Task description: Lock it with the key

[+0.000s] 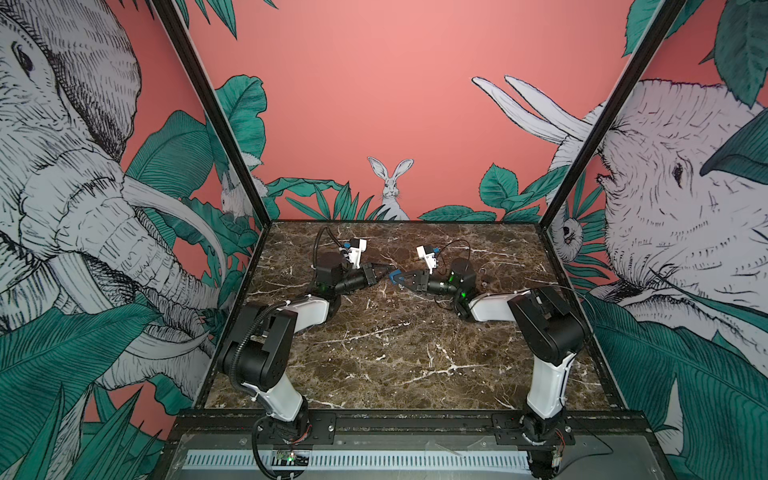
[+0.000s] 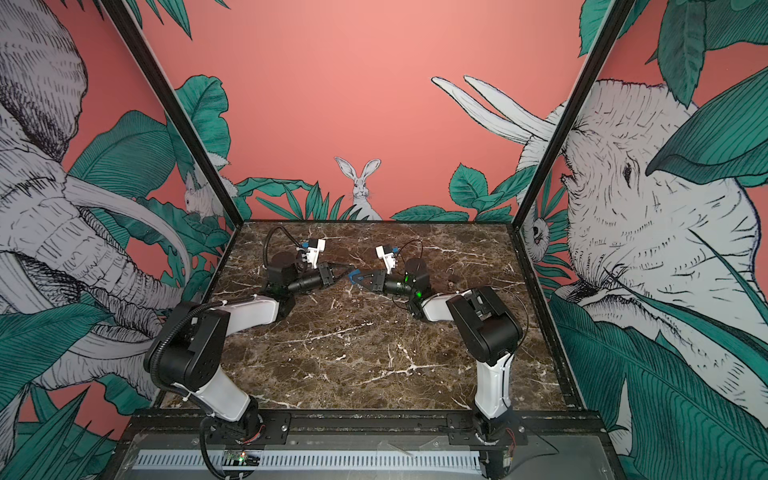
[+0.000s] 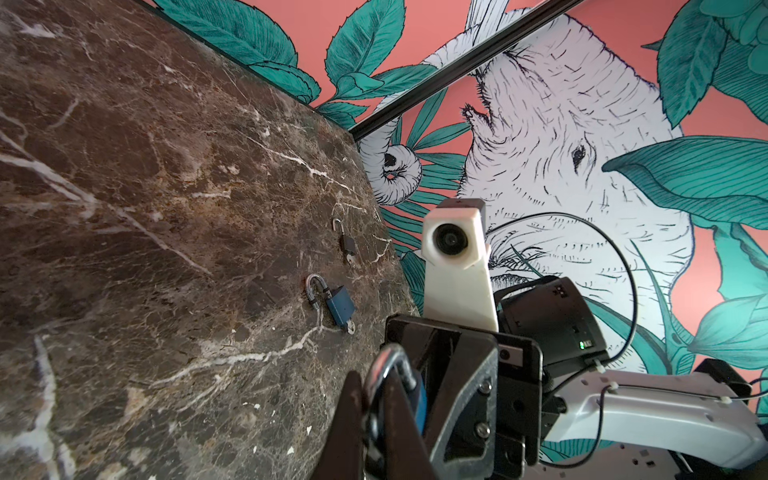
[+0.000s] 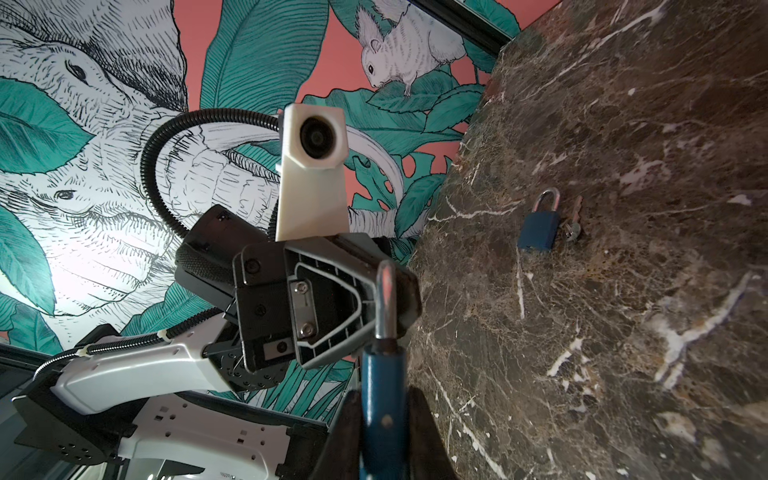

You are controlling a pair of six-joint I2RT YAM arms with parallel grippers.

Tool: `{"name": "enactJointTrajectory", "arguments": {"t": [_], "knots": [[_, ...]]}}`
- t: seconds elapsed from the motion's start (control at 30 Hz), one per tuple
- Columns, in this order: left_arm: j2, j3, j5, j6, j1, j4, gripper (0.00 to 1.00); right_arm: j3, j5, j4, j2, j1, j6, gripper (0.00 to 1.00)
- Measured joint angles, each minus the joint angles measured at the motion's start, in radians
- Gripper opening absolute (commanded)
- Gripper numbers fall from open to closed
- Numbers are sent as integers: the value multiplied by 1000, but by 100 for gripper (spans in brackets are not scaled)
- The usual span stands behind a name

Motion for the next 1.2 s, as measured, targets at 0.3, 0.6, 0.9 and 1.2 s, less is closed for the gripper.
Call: {"name": "enactJointTrajectory", "arguments": {"t": [0.3,0.6,0.9,1.2], "knots": [[3,15,8,-1,0,-16,0,0,1,3,0,-3,0,0],[5,18,5,-6,0,-23,0,0,0,4,0,-5,6,13],[11,34,-11,-15,-6,-32,0,-14,8,14,0,-7,29,24],[22,35,-32,-38,-11,-33,0,-25,9,43,1,-8,58,38]]}}
